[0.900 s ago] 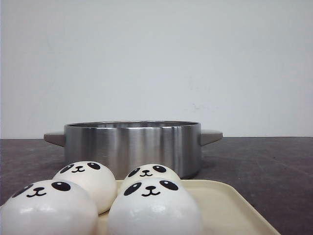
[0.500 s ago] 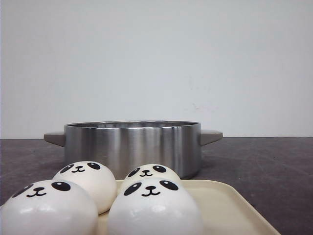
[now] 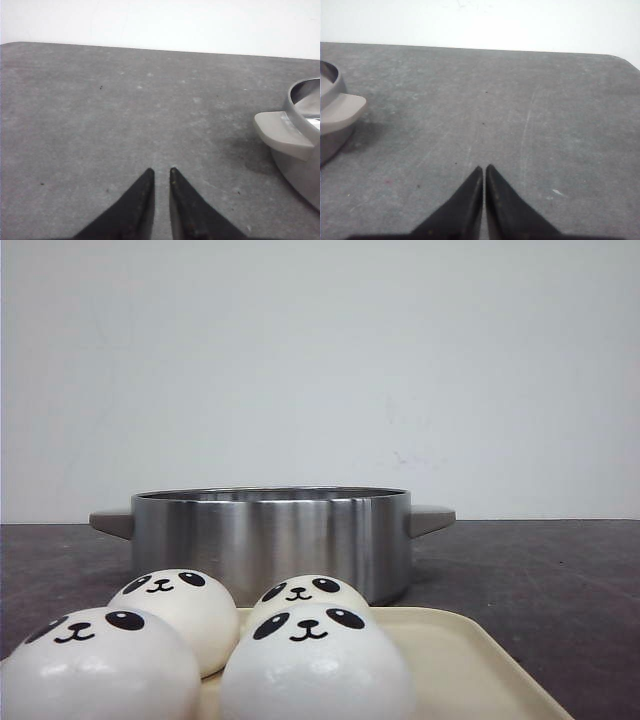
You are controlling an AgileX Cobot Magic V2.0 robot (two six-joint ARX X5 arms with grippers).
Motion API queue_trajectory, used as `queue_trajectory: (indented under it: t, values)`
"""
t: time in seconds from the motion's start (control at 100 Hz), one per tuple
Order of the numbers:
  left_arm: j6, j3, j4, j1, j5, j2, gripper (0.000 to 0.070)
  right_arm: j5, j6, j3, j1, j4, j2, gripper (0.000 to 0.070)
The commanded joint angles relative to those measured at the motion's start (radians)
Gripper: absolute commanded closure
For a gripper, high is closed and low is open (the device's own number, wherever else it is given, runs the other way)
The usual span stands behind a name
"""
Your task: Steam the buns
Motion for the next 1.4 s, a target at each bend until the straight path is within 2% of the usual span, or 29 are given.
queue_trajectory:
  t: [0.0,0.24,0.29,0.38,0.47,0.68,0.71,0.77,0.92,1.02,1.07,1.13,1.25,1.31,1.39]
  values:
    - [0.006,-0.018,-0.005,0.000,0.003,0.000,0.0683,0.001,0.008,-0.003,0.000,0.011,-0.001,0.0693]
    - [0.006,-0.018,-0.005,0.000,0.004,0.000,0.0683,-0.001,0.014,-0.003,0.000,0.013,-0.001,0.0693]
    - [0.035,-0.018,-0.006,0.001,-0.004,0.000,0.0683,-0.001,0.026,-0.003,0.000,0.018,-0.001,0.0693]
    - [0.045,-0.018,0.014,0.008,-0.033,0.000,0.0683,-0.004,0.094,-0.002,0.000,0.038,-0.001,0.0693]
    - [0.033,-0.018,0.038,0.009,-0.028,0.000,0.0683,-0.029,0.170,-0.002,0.000,0.072,-0.001,0.0693]
    - [0.027,-0.018,0.051,0.009,-0.024,0.000,0.0683,-0.031,0.253,-0.002,0.000,0.118,-0.001,0.0693]
    - [-0.007,-0.018,0.050,0.009,-0.013,0.000,0.0683,-0.035,0.275,-0.002,0.000,0.129,-0.001,0.0693]
    - [-0.146,-0.016,0.050,0.009,0.029,0.000,0.0683,-0.061,0.324,-0.002,0.000,0.164,-0.001,0.0693]
    - [-0.394,0.003,0.043,0.009,0.072,0.000,0.0684,-0.182,0.437,0.020,0.000,0.263,-0.001,0.0694]
    - [-0.443,0.040,0.049,0.009,0.143,0.000,0.0686,-0.194,0.503,0.122,0.000,0.144,0.000,0.0697]
    - [-0.455,0.078,0.040,0.009,0.199,0.000,0.0686,-0.194,0.496,0.200,0.000,0.043,0.003,0.0697]
    - [-0.458,0.146,0.002,0.009,0.259,0.011,0.0685,-0.196,0.437,0.301,0.000,-0.055,0.024,0.0697]
    - [-0.451,0.343,-0.191,0.009,0.333,0.108,0.0685,-0.234,0.302,0.508,0.000,-0.153,0.116,0.0697]
    - [-0.417,0.450,-0.269,0.008,0.356,0.180,0.0685,-0.265,0.262,0.610,0.000,-0.188,0.183,0.0697]
    - [-0.343,0.586,-0.299,0.002,0.368,0.275,0.0686,-0.295,0.216,0.737,0.000,-0.245,0.270,0.0697]
